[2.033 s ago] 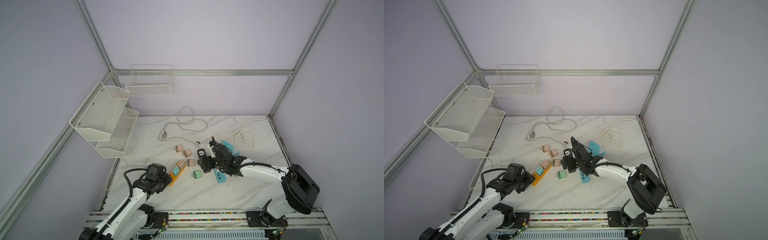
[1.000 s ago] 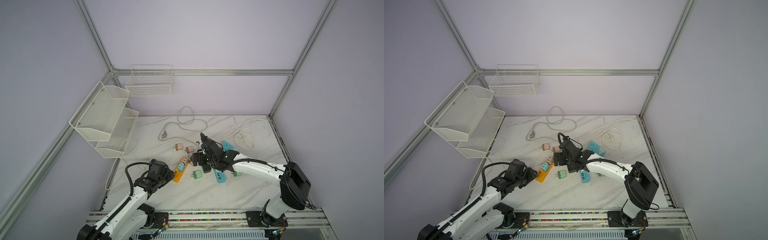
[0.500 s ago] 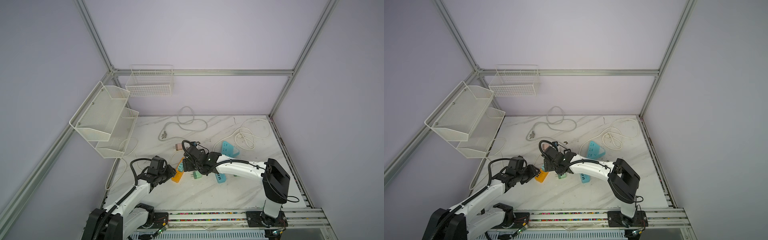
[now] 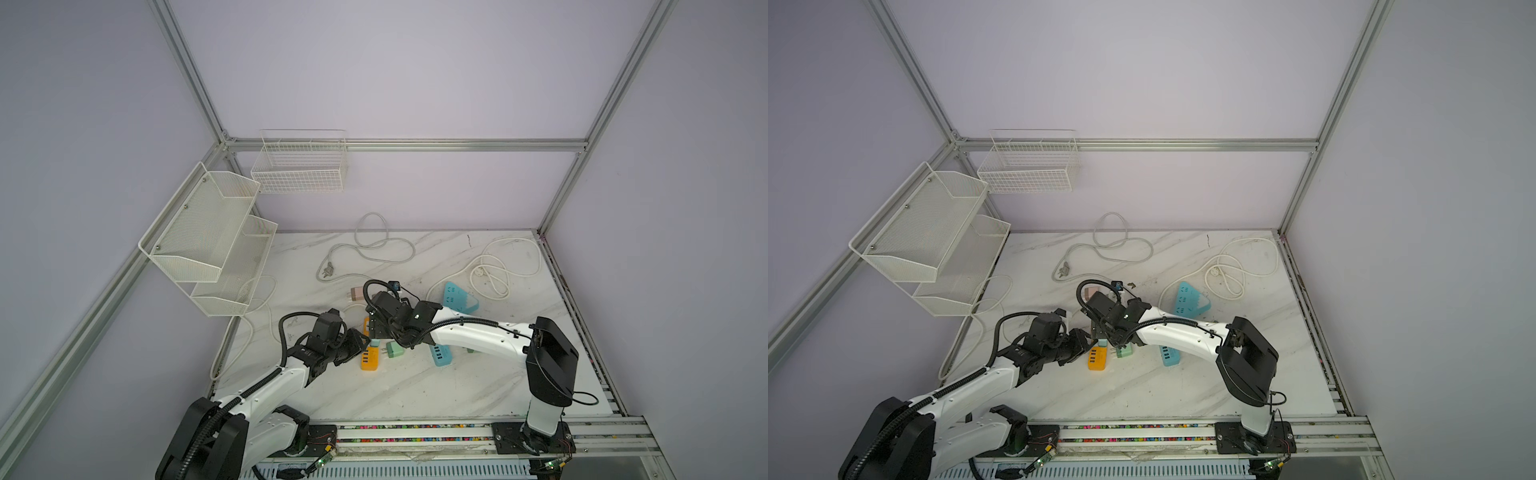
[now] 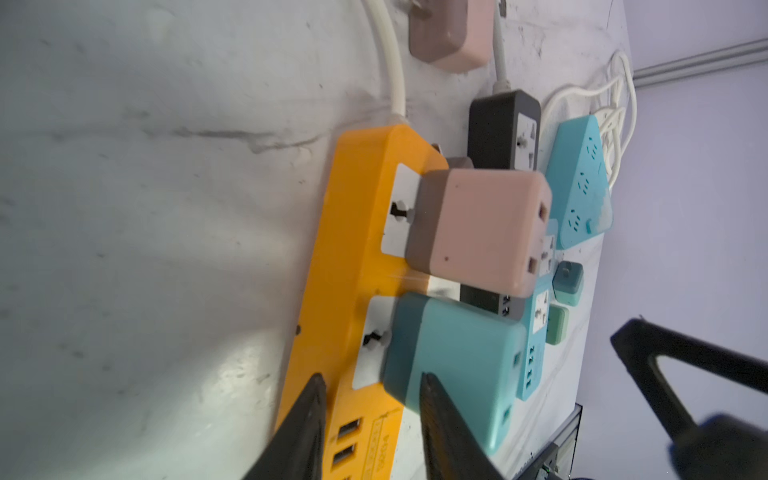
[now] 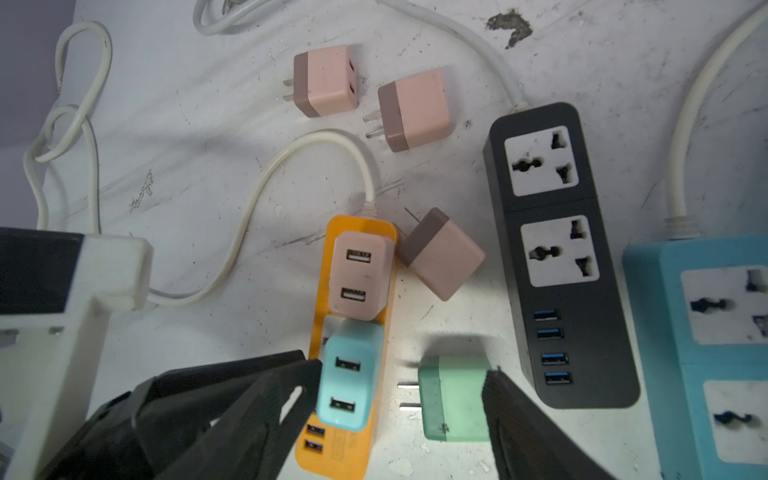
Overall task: Pull the plug off the socket
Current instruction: 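Reach the right gripper across to the mint adapter in the orange strip, then close the right gripper on the mint adapter while left holds the orange strip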
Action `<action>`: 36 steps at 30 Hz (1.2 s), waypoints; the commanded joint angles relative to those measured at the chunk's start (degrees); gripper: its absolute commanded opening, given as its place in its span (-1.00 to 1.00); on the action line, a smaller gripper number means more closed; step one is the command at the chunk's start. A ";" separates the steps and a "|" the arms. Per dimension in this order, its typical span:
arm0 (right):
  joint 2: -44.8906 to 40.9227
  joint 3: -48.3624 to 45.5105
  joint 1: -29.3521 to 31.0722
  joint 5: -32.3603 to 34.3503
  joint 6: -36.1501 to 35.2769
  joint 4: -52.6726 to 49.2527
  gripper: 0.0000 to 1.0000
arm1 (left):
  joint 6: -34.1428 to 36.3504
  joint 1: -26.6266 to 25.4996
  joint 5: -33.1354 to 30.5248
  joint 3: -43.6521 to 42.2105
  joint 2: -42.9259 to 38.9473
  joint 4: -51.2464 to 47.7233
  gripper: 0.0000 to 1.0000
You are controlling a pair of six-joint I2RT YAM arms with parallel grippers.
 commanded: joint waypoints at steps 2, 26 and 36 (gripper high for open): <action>0.96 0.99 0.71 2.61 3.64 -3.12 0.54 | -2.20 -1.18 0.98 -0.73 0.04 3.61 -0.25; 11.04 7.04 3.84 4.20 5.22 -5.37 0.13 | -1.91 -1.00 -1.92 -5.12 -2.99 0.16 -0.35; 13.89 8.01 3.86 3.33 4.38 -5.69 -0.05 | -2.20 -0.93 -0.84 -6.94 -0.80 2.24 -0.42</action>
